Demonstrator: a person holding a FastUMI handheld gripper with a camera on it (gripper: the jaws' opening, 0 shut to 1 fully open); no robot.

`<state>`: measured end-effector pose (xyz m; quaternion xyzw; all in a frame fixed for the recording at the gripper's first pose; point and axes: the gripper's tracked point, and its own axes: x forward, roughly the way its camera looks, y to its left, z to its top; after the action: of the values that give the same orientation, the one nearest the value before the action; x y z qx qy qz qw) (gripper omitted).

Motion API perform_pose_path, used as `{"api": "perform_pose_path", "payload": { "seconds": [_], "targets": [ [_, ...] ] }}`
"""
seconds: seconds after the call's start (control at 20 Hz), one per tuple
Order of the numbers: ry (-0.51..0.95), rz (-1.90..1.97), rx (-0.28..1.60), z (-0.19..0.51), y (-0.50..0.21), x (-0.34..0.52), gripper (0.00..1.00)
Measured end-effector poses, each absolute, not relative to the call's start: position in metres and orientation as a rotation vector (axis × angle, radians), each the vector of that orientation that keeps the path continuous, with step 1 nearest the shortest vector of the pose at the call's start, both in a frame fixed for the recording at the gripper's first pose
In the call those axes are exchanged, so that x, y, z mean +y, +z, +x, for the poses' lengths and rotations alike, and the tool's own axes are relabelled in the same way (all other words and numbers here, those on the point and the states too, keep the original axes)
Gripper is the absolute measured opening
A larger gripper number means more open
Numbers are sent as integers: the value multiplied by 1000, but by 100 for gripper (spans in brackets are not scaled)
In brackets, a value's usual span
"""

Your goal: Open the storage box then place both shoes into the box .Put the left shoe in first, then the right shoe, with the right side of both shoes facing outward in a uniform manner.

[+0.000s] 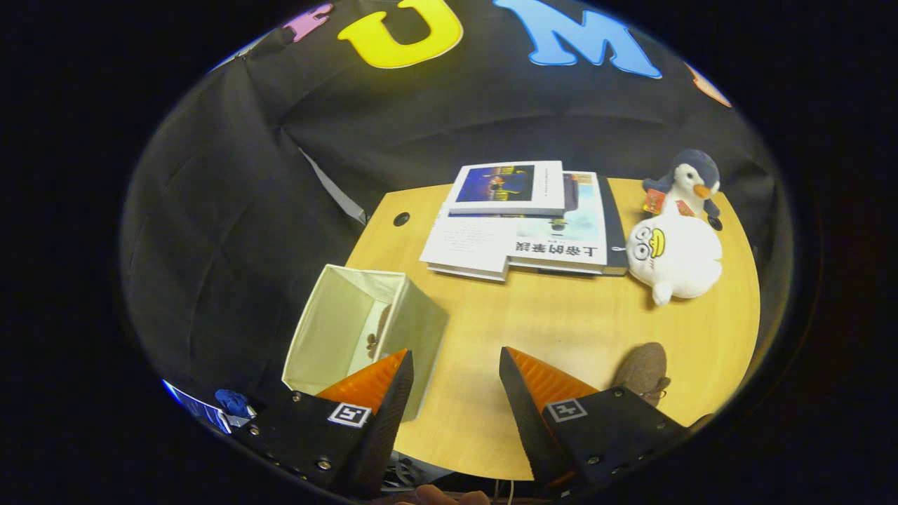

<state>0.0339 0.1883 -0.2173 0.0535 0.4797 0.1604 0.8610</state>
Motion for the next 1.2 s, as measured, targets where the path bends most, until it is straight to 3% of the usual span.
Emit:
{"api": "perform_pose_path", "payload": {
  "seconds": [0.5,1.2],
  "targets": [
    [134,158,1060,-3,-256,59,76],
    [43,167,1103,-41,-292,-23,76]
  ]
}}
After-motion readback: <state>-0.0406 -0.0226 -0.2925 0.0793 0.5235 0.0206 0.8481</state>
